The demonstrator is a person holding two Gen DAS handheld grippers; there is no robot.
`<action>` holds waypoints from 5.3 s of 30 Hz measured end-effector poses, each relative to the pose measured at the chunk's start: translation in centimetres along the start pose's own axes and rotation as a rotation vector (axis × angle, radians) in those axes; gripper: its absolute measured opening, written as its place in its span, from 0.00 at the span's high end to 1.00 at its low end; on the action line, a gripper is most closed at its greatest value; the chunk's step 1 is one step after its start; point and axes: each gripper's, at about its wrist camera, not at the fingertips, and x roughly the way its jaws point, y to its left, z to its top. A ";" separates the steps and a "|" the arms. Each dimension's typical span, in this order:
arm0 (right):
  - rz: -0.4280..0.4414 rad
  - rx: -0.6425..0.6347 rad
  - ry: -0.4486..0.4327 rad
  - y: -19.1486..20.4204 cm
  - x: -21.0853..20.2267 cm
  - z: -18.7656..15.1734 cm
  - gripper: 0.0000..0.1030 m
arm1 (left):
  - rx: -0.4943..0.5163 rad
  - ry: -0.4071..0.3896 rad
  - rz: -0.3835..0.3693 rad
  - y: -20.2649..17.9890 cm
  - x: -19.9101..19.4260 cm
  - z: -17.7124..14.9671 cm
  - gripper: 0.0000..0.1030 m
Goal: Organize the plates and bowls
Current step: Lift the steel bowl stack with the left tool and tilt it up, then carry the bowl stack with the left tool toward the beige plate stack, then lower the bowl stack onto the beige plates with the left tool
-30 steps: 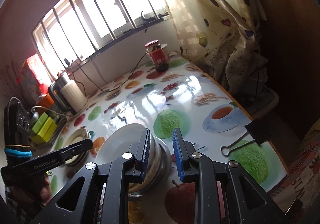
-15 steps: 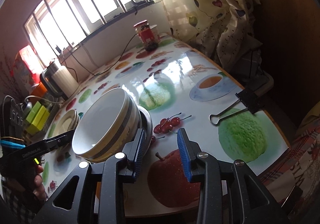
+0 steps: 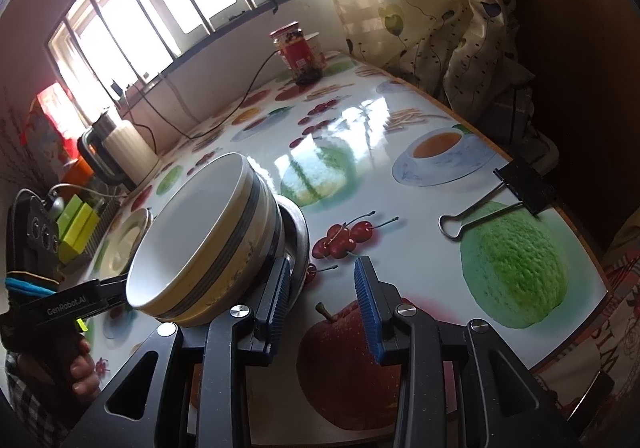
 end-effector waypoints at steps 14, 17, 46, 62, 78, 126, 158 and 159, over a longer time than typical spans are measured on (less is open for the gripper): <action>0.128 0.057 0.011 -0.9 0.7 0.2 0.79 | 0.020 -0.005 0.000 -0.2 0.7 0.0 0.71; 0.160 0.082 0.015 -1.3 0.8 0.2 0.83 | 0.014 -0.008 -0.012 -0.1 0.6 0.0 0.72; 0.270 0.158 0.039 -2.6 1.1 -0.1 0.90 | 0.023 -0.015 -0.053 -0.2 0.8 0.0 0.88; 0.277 0.161 0.037 -2.5 1.1 0.0 0.90 | 0.036 -0.017 -0.036 -0.3 0.7 0.0 0.88; 0.282 0.159 0.047 -2.0 1.1 -0.1 0.90 | 0.034 -0.034 -0.017 -0.4 -0.1 0.1 0.89; 0.409 0.020 0.093 8.3 5.3 6.1 0.90 | -0.066 -0.172 0.094 5.3 -8.1 4.3 0.90; 0.486 -0.075 0.210 17.4 12.6 6.7 0.90 | -0.201 -0.235 0.190 13.8 -11.9 5.2 0.90; 0.488 -0.075 0.214 17.7 12.9 6.7 0.90 | -0.208 -0.237 0.192 14.1 -11.9 5.2 0.90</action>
